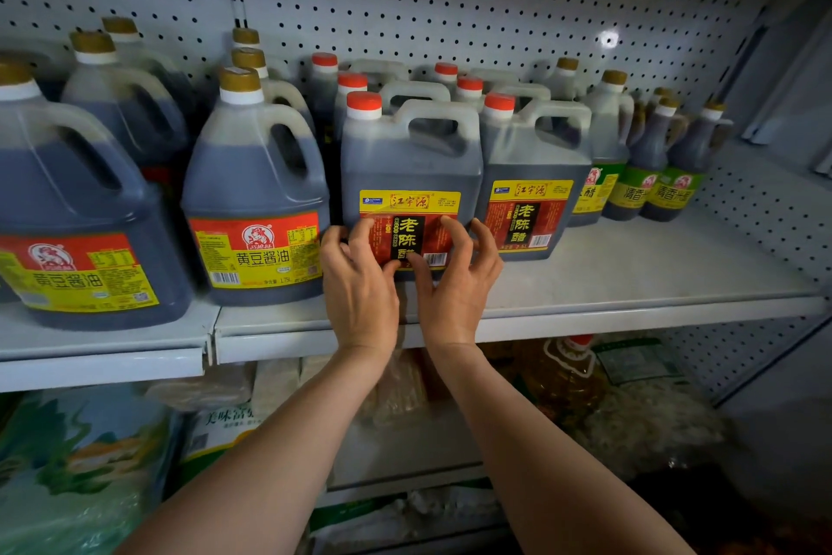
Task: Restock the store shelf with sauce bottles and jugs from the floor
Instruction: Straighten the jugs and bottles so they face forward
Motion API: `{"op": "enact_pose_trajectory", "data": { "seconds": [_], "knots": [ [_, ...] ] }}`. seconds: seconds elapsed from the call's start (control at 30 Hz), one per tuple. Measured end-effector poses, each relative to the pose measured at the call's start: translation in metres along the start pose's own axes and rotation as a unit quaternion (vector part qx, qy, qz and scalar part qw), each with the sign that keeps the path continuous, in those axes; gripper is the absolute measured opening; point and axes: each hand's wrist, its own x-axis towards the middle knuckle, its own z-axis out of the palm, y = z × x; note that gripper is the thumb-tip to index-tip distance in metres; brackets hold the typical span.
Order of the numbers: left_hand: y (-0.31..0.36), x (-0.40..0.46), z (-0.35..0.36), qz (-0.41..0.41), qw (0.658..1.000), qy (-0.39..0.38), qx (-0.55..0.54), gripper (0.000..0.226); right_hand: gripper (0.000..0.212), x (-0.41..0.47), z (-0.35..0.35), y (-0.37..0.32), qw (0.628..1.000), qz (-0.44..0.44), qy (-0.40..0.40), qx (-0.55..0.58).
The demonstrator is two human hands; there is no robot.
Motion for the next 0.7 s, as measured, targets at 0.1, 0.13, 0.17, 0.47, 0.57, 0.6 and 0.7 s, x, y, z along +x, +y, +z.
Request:
{"op": "enact_pose_trajectory", "data": {
  "seconds": [0.1,0.13,0.17,0.47,0.57,0.6,0.7],
  "knots": [
    [0.0,0.002,0.005,0.007,1.0,0.01,0.026,0.07,0.058,0.005,0.004,0.002,1.0,-0.003,0.003,-0.005],
    [0.0,0.003,0.006,0.008,0.999,0.009,0.032,0.07,0.057,0.006,0.006,0.002,1.0,-0.003,0.003,-0.007],
    [0.0,0.003,0.007,0.008,0.999,0.007,0.036,0.071,0.057,0.007,0.006,0.002,1.0,-0.003,0.003,-0.008],
    [0.003,0.004,0.007,0.011,0.999,-0.01,0.045,0.062,0.056,0.015,0.01,0.005,1.0,0.015,-0.025,-0.007],
    [0.003,0.005,0.008,0.011,0.998,-0.016,0.052,0.062,0.058,0.014,0.01,0.008,0.999,0.005,-0.045,0.001],
    [0.003,0.005,0.009,0.01,0.998,-0.018,0.053,0.063,0.059,0.014,0.011,0.01,0.999,0.001,-0.046,0.004],
    [0.002,0.004,0.009,0.005,0.998,-0.021,0.052,0.061,0.058,0.014,0.011,0.015,0.999,-0.007,-0.045,0.019]
  ]
}}
